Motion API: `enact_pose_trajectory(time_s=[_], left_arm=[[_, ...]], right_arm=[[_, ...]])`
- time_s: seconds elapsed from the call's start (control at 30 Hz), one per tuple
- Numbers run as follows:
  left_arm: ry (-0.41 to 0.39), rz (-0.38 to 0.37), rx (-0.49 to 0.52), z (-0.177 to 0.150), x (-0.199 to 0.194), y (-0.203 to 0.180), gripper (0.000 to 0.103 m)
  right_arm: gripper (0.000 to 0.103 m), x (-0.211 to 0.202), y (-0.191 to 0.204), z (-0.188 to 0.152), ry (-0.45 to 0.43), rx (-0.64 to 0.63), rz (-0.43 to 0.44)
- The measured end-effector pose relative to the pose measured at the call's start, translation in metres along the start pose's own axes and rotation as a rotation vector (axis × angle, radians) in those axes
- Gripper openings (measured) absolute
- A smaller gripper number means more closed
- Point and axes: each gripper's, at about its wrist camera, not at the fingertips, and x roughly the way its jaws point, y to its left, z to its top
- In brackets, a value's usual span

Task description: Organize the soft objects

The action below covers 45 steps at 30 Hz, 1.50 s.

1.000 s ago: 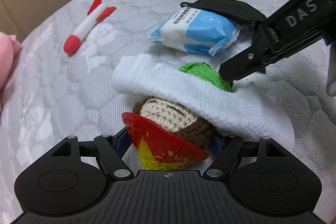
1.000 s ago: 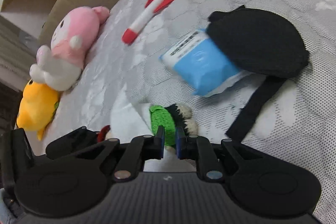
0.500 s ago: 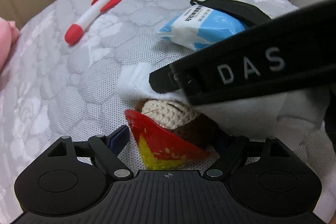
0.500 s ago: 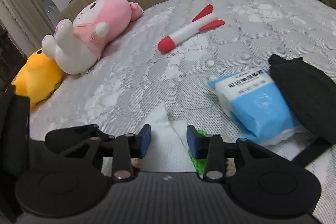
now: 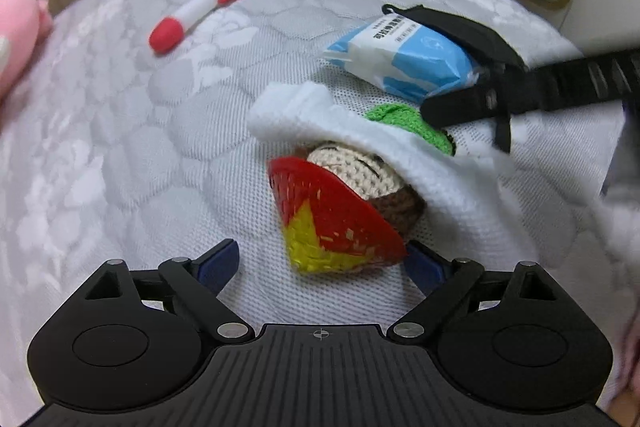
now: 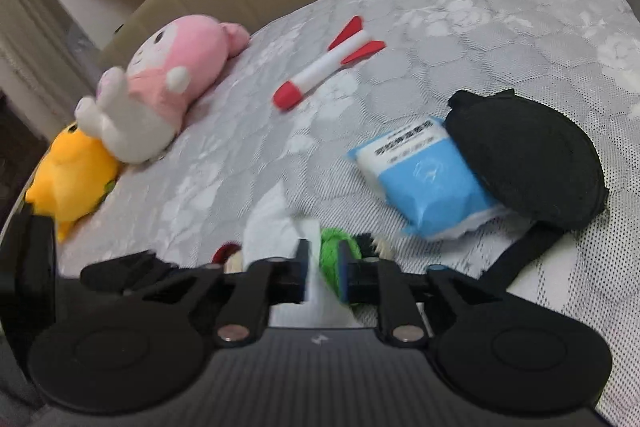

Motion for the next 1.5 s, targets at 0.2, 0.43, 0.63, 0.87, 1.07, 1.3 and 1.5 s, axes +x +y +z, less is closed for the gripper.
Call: enact_pose_trajectory(time_s=[0.2,0.43,0.63,0.87,1.07,1.3,1.5], left_arm=[[0.036,-0.001,-0.010,-0.002,0.004,0.005,0.094],[0.056,-0.014,-0.022,-0.008,0.006,0.010,0.094],[0.051,-0.032,-0.026,-0.005,0.005,0.009,0.094],[0.022,-0.056,-0.049,0.002,-0.003,0.009,0.094],[-0.031,-0.076,-0.060,0.009,-0.021,0.008,0.094],[-0.098,-0.229,-0.138,0.023,-0.037,0.021,0.096],[-0.052,-0.187,-0.166,0.018,-0.027,0.025,0.096]], right_arm=[[0.046,0.018,0.030,-0.002,0.035,-0.082,0.053],[0.044,0.025,0.017,-0.004,0.051,0.003,0.104],[0.020,0.024,-0.012,0.002,0.043,0.188,0.160],[0.005,0.009,-0.037,0.005,0.026,0.375,0.219],[0.005,0.002,-0.065,0.006,0.028,0.512,0.256],[0.011,-0.011,-0.054,-0.002,0.066,0.392,0.153],[0.040,-0.010,-0.009,-0.024,0.016,-0.014,-0.122]])
